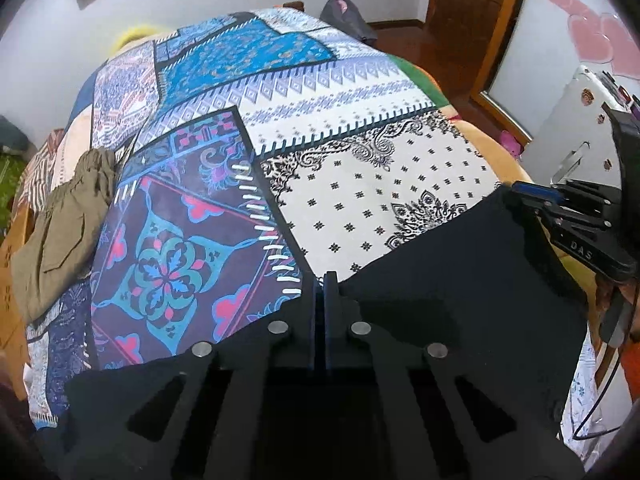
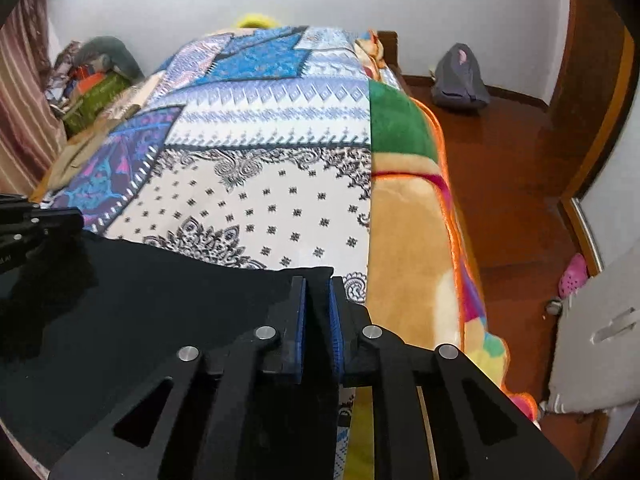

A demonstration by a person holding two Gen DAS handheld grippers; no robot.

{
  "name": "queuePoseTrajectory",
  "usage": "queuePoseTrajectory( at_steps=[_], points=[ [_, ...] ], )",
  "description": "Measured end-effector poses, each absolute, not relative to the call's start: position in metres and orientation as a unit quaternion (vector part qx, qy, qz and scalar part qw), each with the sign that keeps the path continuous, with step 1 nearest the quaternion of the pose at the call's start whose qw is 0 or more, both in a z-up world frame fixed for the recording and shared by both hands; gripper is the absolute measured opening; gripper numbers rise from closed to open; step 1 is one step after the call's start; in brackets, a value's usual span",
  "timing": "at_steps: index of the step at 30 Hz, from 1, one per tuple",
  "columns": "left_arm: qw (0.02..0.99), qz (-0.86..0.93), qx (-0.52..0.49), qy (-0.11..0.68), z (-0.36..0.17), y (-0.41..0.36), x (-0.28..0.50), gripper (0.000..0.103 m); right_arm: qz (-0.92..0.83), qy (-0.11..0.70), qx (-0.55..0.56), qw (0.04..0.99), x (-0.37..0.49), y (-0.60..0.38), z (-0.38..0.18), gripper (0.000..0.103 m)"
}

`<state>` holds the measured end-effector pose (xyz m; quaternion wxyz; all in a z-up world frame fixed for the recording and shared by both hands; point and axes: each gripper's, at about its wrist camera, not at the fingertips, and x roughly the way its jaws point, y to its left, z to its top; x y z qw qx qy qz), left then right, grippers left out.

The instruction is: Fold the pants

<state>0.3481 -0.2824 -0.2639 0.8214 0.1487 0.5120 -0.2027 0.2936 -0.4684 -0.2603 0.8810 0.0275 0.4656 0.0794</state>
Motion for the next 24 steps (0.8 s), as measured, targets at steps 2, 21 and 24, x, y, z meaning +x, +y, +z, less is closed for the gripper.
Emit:
queuePoseTrajectory(
  at_steps=[2,21,24],
  points=[
    [0.823,-0.204,0.137,0.513,-0.259,-0.279,0.346,0.005,0.073,0.465,0.033,0.882,0.289,-0.469,-0.255,0.029],
    [0.821,-0.228,0.120,0.510,-0.230,-0.297,0.268,0.039,0.167,0.470,0.053,0.865,0.205,-0.407,-0.228,0.051],
    [0.810,-0.224,0.117,0.529,-0.249,-0.299,0.265,0.039,0.164,0.499,0.066,0.848,0.201,-0.408,-0.255,0.052]
  ],
)
